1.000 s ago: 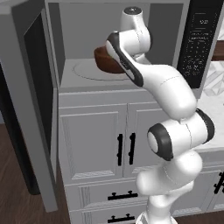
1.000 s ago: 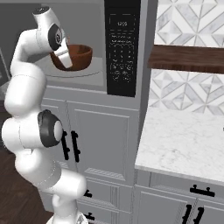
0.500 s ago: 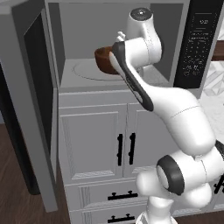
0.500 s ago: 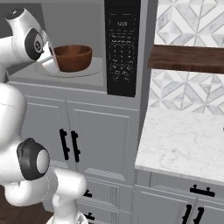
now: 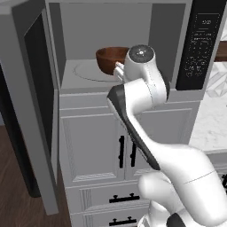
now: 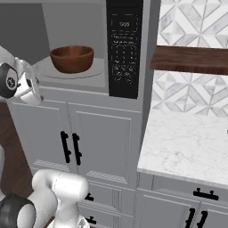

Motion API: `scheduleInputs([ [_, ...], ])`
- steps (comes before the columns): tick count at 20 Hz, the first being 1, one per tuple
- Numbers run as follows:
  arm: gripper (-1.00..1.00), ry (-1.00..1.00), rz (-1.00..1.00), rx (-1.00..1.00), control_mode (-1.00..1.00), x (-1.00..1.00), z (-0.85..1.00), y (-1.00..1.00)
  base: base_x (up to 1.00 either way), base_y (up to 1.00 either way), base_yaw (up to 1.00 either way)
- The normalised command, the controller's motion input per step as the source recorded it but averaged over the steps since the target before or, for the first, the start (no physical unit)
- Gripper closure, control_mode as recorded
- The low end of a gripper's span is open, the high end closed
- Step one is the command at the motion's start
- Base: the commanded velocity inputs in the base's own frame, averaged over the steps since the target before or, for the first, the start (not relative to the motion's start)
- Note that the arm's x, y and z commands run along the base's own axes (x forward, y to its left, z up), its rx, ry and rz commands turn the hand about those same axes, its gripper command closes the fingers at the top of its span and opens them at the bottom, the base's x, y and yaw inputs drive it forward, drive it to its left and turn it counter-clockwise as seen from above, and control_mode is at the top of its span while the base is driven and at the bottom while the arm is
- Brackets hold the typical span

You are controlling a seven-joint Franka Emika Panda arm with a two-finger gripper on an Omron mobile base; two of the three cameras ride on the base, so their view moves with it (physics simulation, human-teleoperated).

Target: Pick the broccoli from the sink and place it in the bowl. Then pick the bowl and place it in the microwave. Then close the microwave door and press the start button.

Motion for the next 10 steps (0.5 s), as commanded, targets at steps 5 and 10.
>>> scheduleInputs([
  [5,-1.0,0.08,0.02,-0.02,-1.0,-1.0,-0.93,0.35,0.0,0.0,0.0],
  [10,-1.0,0.0,-0.09,0.01,-1.0,-0.96,-0.47,0.26,0.0,0.0,0.0],
])
